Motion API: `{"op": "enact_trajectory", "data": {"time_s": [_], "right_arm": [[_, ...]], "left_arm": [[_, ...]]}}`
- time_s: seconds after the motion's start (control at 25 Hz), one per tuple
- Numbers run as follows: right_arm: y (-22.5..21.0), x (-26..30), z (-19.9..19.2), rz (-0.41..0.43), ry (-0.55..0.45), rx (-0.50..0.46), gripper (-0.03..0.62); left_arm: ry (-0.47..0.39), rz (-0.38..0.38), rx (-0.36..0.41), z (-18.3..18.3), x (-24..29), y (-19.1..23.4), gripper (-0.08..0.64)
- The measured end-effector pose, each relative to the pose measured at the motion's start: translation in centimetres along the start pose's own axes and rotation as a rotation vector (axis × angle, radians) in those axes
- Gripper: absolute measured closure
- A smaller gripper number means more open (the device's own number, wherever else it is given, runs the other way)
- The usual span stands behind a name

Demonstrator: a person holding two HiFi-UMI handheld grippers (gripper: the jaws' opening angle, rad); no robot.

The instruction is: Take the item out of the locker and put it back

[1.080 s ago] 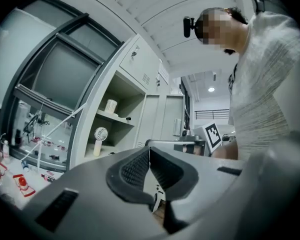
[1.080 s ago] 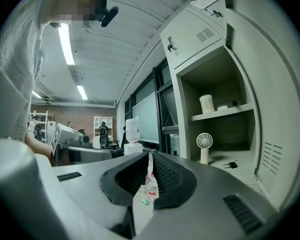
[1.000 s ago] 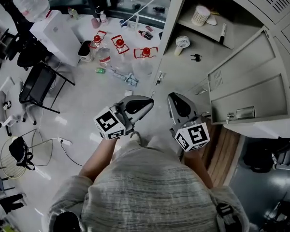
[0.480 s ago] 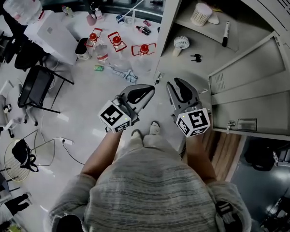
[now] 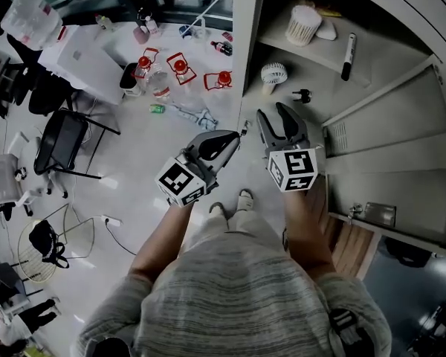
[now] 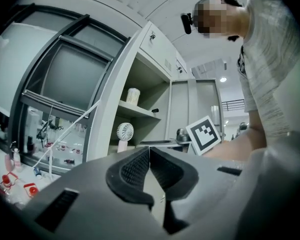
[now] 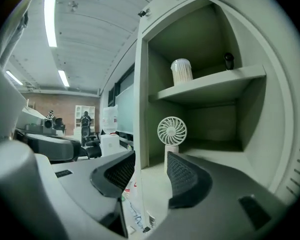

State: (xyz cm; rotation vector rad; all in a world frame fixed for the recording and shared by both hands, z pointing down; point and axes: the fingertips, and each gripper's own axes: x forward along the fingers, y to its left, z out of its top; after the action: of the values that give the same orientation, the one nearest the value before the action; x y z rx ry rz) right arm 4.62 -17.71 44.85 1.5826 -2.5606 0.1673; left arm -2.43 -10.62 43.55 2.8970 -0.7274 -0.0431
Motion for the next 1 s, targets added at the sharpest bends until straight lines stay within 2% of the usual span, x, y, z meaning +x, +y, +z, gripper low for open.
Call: {"op": "enact_trajectory", "data": {"time_s": [0.12,0.44,1.0], "right_arm": [[-1.5,1.1,-0.5,-0.046,0.021,0.007,0.389],[-3.4,4.0,-1.8,-0.090,0.089,0.027,0.377],[-4.9,7.0,-1.9,-0.169,0.180,-0.024,0.388]], "left_arm": [[0.011,0.000,0.003,-0.5,0.7,0.4,0.551],[0.017,-0.014,0.012,-0.6,2.5,0.9,0.551],[0.021,-0.001,-0.011,-1.2,3.0,1.4,0.551]]}}
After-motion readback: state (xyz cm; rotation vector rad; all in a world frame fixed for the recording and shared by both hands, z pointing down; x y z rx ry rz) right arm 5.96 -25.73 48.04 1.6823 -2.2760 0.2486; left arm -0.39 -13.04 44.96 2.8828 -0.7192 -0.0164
